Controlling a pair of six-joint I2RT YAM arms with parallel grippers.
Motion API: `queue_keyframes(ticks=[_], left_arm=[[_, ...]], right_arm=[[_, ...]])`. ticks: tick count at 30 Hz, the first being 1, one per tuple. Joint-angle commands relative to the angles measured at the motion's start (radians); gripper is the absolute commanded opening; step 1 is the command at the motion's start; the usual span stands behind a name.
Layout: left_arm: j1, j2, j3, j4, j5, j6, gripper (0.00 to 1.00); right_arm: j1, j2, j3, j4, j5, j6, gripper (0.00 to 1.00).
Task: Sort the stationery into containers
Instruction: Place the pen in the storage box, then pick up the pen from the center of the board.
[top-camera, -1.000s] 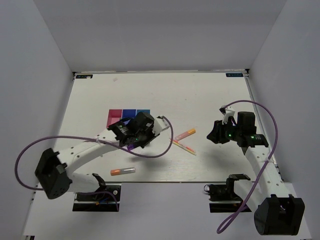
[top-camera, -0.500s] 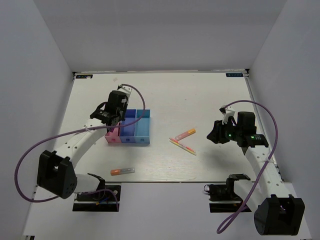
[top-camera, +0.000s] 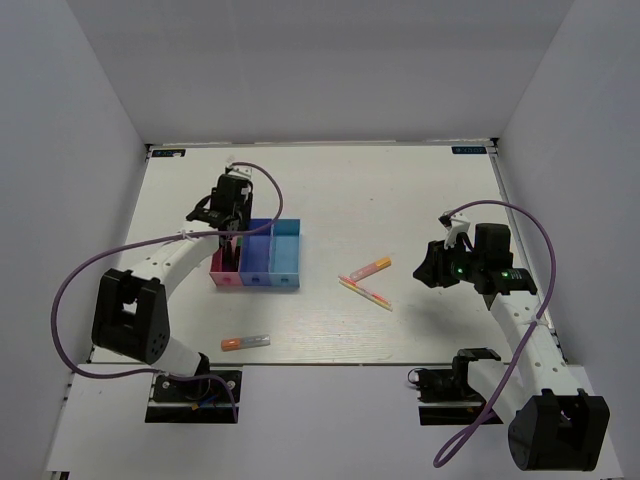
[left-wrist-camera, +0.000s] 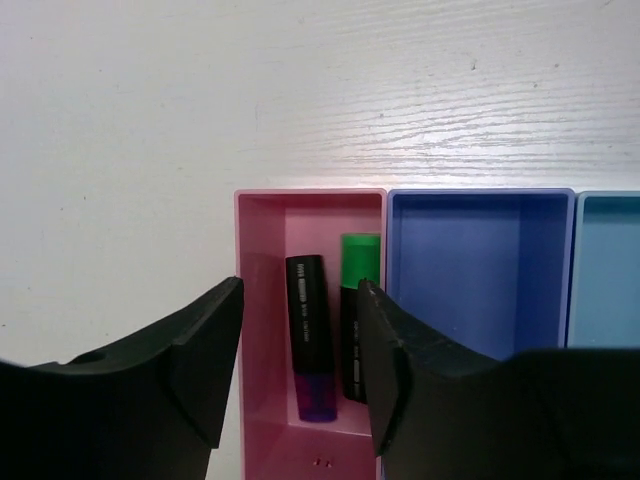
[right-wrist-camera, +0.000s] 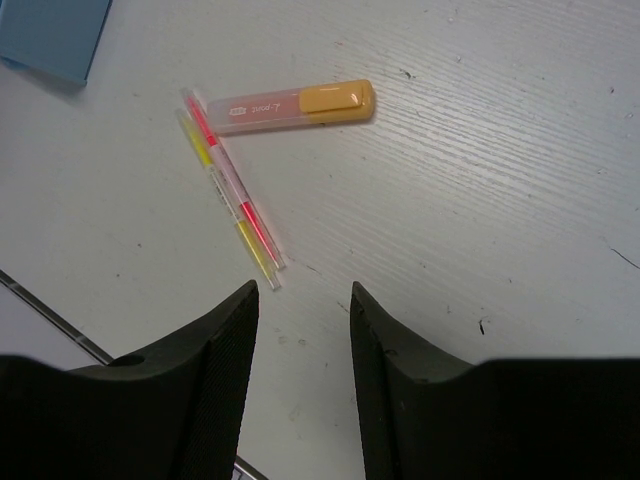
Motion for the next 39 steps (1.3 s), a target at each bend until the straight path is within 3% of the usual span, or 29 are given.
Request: queue_keyframes(ticks=[1,3,4,5,7,10,11,12,14,15,17,18,20,26,39], left_arm=[[0.005,-0.059,0.023,0.022,0.019,-0.021,0.60],[0.000,-0.090,0.020,0.006,0.039,-0.021,0.59],[-0.006,-0.120,0.019,-0.025,0.051,-0.023,0.51],[-0.011,-0.159,0.017,-0.048,0.100,-0.018,0.30],[-0.031,-0.225,-0.009,-0.129,0.328,0.023,0.19],[-0.122,-0.289,-0.037,-0.306,0.607,0.150,0.15],[-0.146,-0.279,-0.026,-0.475,0.646,0.179,0.19],[-0.193,-0.270,-0.018,-0.528,0.672,0.257,0.21],[-0.273,-0.221,-0.003,-0.612,0.630,0.278,0.27],[-0.317,-0.207,-0.004,-0.704,0.618,0.302,0.37],[-0.374,-0.171,-0.023,-0.737,0.599,0.317,0.47],[-0.408,-0.161,-0.026,-0.761,0.578,0.336,0.57],[-0.433,-0.132,-0.065,-0.748,0.542,0.348,0.62],[-0.477,-0.113,-0.116,-0.717,0.481,0.341,0.67],[-0.632,-0.006,-0.257,-0.608,0.325,0.262,0.69]], right_arm=[[0.001,-0.008,0.042,0.001,-0.003,-0.001,0.46],[0.000,-0.006,0.040,0.004,0.000,-0.001,0.46],[0.000,-0.006,0.040,0.002,-0.002,-0.004,0.46],[0.000,-0.005,0.040,0.001,-0.003,-0.003,0.46],[0.000,-0.009,0.040,0.001,0.003,-0.003,0.46],[-0.002,-0.009,0.045,0.001,0.001,-0.003,0.46],[0.004,-0.006,0.040,0.002,-0.003,-0.003,0.46],[0.001,-0.005,0.042,0.002,-0.005,-0.001,0.46],[0.001,-0.003,0.042,-0.002,-0.015,-0.003,0.46],[0.001,-0.003,0.042,-0.001,-0.015,-0.001,0.46],[0.001,-0.005,0.042,0.002,-0.017,-0.001,0.46],[0.000,-0.008,0.042,0.001,-0.019,0.000,0.46],[-0.002,-0.003,0.040,-0.001,-0.014,0.000,0.46],[-0.002,-0.005,0.040,0.001,-0.014,0.000,0.46],[0.001,0.003,0.040,-0.001,-0.012,-0.001,0.46]])
